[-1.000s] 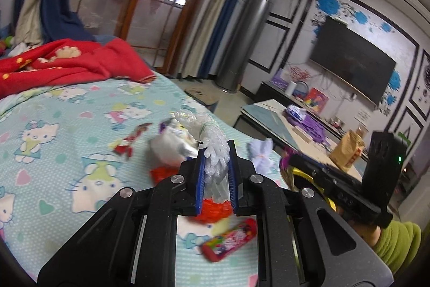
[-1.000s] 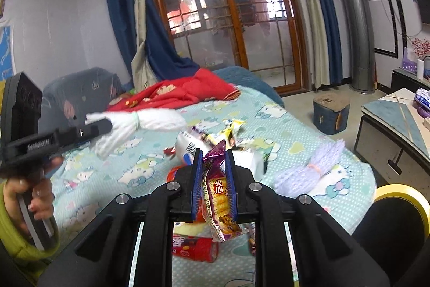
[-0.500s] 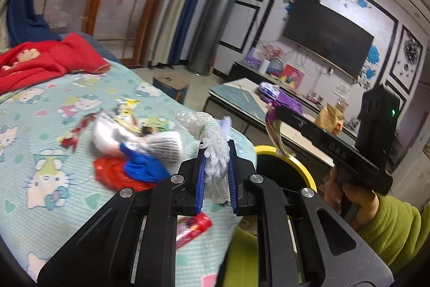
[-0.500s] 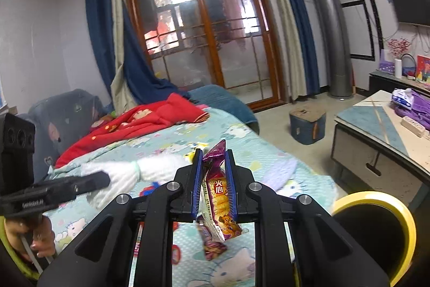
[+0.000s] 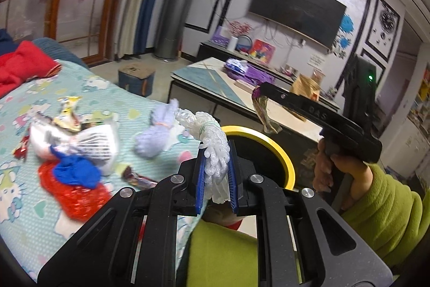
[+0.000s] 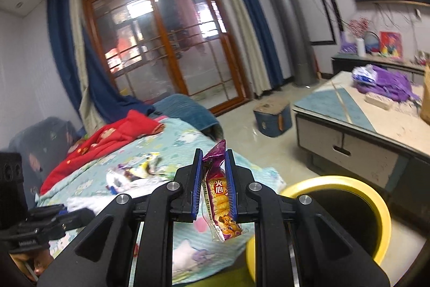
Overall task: Collect trash
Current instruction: 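Carry the foam net and snack bag in both tools over the yellow-rimmed bin, then open both tools to drop the foam net and snack bag into the bin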
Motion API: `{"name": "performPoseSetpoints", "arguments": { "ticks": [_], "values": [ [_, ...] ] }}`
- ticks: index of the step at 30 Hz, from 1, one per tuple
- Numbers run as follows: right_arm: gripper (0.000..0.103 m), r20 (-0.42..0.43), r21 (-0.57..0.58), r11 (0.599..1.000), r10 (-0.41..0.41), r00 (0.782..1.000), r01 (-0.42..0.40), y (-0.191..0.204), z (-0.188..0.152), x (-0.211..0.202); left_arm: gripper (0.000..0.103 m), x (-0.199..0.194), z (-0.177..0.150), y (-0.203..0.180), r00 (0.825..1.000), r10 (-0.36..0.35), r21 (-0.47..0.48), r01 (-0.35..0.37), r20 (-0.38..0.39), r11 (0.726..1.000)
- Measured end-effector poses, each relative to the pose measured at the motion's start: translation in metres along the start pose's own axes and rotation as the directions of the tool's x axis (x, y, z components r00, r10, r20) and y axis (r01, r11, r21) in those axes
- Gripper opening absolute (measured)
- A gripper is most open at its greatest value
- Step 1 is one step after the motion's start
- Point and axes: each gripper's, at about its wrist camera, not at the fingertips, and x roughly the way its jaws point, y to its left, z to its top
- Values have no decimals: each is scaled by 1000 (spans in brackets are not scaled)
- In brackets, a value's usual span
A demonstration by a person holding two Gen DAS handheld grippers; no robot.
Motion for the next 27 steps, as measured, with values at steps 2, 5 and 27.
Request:
{"name": "performPoseSetpoints", "arguments": {
  "ticks": [2,5,27],
  "values": [
    [16,1,10,1000,-24,1000,24,-10,-1,-3,9,8,0,-6,1000,-16,10,16,-15,1000],
    [16,-1,34,998,-58,998,59,-25,-5,-4,9,21,0,-16,999,-40,31,41,-36,999],
    [16,-119,198,963,-163,979,184,-118,-30,2,10,140,-20,-64,954,-149,106,181,-260,978]
  ]
}}
